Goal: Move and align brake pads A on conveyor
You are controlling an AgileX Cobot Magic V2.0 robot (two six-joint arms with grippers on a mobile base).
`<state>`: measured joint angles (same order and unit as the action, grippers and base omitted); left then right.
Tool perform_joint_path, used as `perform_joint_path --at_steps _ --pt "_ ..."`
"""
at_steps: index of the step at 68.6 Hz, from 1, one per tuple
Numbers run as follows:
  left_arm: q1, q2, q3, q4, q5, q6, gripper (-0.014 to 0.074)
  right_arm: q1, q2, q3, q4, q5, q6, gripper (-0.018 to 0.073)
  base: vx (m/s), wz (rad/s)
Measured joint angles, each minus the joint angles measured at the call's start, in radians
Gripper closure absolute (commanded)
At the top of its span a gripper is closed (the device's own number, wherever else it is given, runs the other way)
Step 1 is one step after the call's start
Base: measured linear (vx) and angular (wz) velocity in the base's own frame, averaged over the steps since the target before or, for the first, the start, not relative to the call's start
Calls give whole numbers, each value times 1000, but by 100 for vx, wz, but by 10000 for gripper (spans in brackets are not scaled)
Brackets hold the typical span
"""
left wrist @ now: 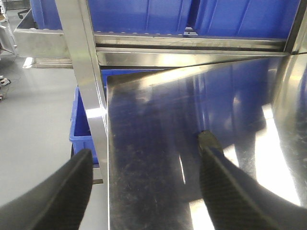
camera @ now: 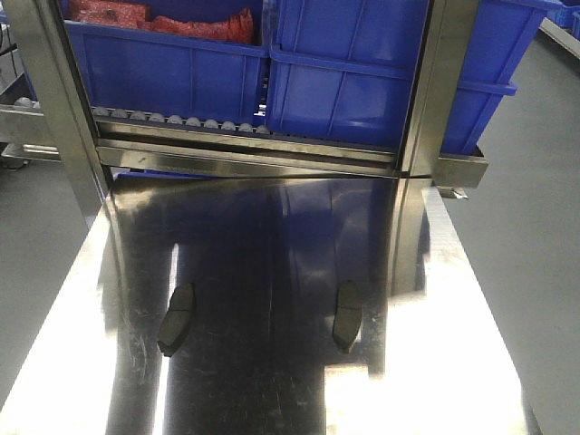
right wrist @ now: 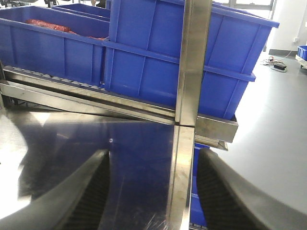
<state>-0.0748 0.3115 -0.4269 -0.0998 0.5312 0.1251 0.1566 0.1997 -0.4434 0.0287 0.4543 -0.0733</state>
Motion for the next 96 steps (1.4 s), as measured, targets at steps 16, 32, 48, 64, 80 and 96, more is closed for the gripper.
perform_joint_path --at_steps 16,32,48,64,80,96 --pt "0 0 0 0 0 0 146 0 0 0 0 0 0 159 1 1" --pt "0 0 0 0 0 0 146 0 0 0 0 0 0 159 0 0" --pt "0 0 0 0 0 0 146 0 0 0 0 0 0 159 0 1" --pt "0 0 0 0 0 0 146 0 0 0 0 0 0 159 0 0" --pt "0 0 0 0 0 0 146 0 0 0 0 0 0 159 0 0" --pt "0 0 0 0 0 0 146 0 0 0 0 0 0 159 0 0"
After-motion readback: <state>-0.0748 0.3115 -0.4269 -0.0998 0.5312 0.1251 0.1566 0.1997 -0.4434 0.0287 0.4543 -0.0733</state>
